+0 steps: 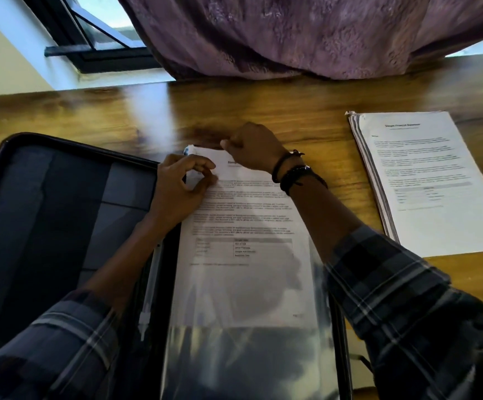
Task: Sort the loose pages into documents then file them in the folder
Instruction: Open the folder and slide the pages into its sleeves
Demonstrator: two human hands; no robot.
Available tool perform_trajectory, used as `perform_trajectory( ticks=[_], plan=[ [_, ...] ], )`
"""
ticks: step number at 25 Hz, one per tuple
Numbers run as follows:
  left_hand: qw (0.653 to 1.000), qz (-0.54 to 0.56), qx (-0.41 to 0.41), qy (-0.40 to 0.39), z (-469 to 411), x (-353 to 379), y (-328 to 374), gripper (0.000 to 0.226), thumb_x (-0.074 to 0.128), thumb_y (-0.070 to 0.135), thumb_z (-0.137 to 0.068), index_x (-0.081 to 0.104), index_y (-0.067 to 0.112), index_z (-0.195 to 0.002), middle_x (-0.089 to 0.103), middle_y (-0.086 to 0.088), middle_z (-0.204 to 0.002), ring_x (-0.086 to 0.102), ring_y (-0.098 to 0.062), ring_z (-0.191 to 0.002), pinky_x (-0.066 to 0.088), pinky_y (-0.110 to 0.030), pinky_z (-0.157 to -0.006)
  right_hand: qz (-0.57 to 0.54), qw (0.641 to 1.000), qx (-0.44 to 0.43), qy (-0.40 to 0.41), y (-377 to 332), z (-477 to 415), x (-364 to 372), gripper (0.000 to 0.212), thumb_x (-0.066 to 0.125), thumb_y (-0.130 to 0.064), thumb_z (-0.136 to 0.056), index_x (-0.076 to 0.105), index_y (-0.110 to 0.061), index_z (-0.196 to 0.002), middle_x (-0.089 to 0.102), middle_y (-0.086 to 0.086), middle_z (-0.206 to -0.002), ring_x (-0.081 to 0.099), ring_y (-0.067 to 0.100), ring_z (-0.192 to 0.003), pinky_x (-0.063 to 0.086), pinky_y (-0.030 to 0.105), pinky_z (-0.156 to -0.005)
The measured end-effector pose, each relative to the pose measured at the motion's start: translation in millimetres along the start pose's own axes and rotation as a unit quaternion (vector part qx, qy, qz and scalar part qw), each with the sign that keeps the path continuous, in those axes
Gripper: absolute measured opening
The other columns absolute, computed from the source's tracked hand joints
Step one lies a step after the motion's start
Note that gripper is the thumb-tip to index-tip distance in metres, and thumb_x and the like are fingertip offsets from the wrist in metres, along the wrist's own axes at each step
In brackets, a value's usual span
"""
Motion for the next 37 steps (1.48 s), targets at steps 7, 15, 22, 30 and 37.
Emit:
perform_trajectory(
  ticks=[7,15,22,30,37],
  plan=[
    [0.999,0.016,-0.007,0.044,-3,-9,-1,0.016,0.078,0.017,-0.080,0.072,0.017,-0.095,0.069,0.009,-0.094,0.058,-0.021,-0.096,0.036,-0.010,-0.083,-0.025,0.998,-0.038,0.037,-15,25,1,0.050,0.045,-0.037,-0.101,0.066,0.002,-0.078,0.062,0.014,-0.074,0.056,0.026,-0.068,0.040,0.035,-0.060],
    [0.999,-0.002,-0.038,0.034,-7,-13,-2,0.023,0.072,0.016,-0.083,0.070,0.015,-0.107,0.067,0.004,-0.100,0.056,-0.018,-0.098,0.044,-0.022,-0.082,0.043,0.997,-0.041,0.039,-24,37,6,0.050,0.044,-0.044,-0.099,0.060,-0.015,-0.063,0.061,0.003,-0.069,0.060,0.029,-0.084,0.042,0.038,-0.084],
    [0.974,-0.190,-0.087,-0.084,15,0,-2,0.059,0.052,0.033,-0.098,0.034,0.009,-0.149,0.035,-0.019,-0.153,0.027,-0.037,-0.142,0.022,-0.049,-0.117,0.075,0.994,0.005,0.076,-24,59,12,0.044,0.050,-0.038,-0.097,0.052,-0.012,-0.132,0.048,0.013,-0.140,0.036,0.035,-0.136,0.015,0.053,-0.117],
    [0.916,-0.347,-0.177,-0.101,83,6,14,0.083,0.011,0.061,-0.092,0.009,0.008,-0.156,0.004,-0.028,-0.160,0.000,-0.042,-0.149,-0.013,-0.054,-0.115,0.014,0.993,-0.007,0.116,-28,129,63,0.064,0.025,-0.047,-0.098,0.020,-0.017,-0.154,0.011,0.010,-0.163,0.005,0.027,-0.151,0.003,0.051,-0.121],
    [0.909,-0.373,-0.149,-0.109,92,16,29,0.080,0.015,0.061,-0.095,0.014,0.008,-0.155,0.007,-0.028,-0.160,0.001,-0.040,-0.149,-0.015,-0.045,-0.117,0.077,0.987,0.025,0.136,18,132,44,0.070,0.030,-0.060,-0.094,0.031,-0.020,-0.152,0.026,0.010,-0.159,0.020,0.027,-0.148,0.012,0.052,-0.120]
  ],
)
Point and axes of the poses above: each hand's wrist, its own z-axis away from the middle knuckle, its own x-axis out of the palm, y = z × x, the point moved 10 cm from there along -z, towards the middle knuckle
